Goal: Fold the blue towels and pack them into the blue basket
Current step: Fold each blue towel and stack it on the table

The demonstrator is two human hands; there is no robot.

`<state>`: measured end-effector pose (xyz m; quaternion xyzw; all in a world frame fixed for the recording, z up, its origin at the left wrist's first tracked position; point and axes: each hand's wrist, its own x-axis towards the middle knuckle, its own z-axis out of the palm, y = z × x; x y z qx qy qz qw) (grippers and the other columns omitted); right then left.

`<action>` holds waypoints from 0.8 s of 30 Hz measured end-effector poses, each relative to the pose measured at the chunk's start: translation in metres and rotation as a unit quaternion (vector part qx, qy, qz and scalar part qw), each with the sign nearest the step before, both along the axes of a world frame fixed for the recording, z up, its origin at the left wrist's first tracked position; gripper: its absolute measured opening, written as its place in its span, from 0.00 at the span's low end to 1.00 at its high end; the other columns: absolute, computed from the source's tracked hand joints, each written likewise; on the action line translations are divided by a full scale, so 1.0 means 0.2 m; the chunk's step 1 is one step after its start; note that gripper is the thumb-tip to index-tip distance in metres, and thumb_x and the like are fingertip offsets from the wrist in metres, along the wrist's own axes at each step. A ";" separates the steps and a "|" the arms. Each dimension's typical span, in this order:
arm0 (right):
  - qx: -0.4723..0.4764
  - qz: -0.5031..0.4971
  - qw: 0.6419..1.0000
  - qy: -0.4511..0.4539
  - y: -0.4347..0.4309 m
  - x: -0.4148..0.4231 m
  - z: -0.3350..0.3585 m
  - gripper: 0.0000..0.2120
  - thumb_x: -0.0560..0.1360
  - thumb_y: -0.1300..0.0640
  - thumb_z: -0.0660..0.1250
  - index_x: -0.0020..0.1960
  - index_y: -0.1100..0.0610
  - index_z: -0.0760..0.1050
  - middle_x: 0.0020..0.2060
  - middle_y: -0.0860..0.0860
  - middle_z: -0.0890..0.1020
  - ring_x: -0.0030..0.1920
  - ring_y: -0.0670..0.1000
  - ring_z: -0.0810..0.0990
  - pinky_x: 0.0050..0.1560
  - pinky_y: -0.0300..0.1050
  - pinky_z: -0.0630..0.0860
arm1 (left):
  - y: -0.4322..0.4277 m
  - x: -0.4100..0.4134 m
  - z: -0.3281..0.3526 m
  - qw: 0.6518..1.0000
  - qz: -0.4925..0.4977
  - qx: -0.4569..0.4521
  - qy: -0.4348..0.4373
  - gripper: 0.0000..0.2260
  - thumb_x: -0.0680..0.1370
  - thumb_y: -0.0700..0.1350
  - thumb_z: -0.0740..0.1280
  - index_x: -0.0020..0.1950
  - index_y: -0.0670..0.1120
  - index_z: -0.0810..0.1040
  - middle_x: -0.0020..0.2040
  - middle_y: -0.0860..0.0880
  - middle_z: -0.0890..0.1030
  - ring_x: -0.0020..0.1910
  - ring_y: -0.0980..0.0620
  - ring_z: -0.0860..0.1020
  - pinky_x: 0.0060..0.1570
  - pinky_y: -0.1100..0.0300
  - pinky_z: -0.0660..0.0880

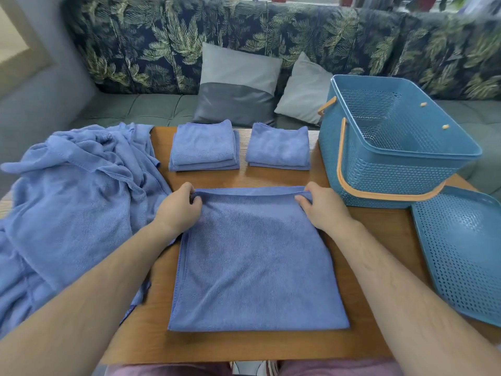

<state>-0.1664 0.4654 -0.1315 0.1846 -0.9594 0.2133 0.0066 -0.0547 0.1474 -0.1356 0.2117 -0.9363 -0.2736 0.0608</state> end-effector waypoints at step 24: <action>-0.041 -0.127 0.991 -0.003 -0.05 -0.07 -0.10 0.07 0.79 0.46 0.63 0.53 0.45 0.77 0.45 0.49 0.84 0.48 0.58 0.81 0.42 0.47 0.73 | 0.00 -0.09 -0.08 0.996 0.072 -0.003 0.056 0.07 0.81 0.46 0.61 0.55 0.47 0.76 0.48 0.47 0.81 0.46 0.45 0.78 0.46 0.54 0.73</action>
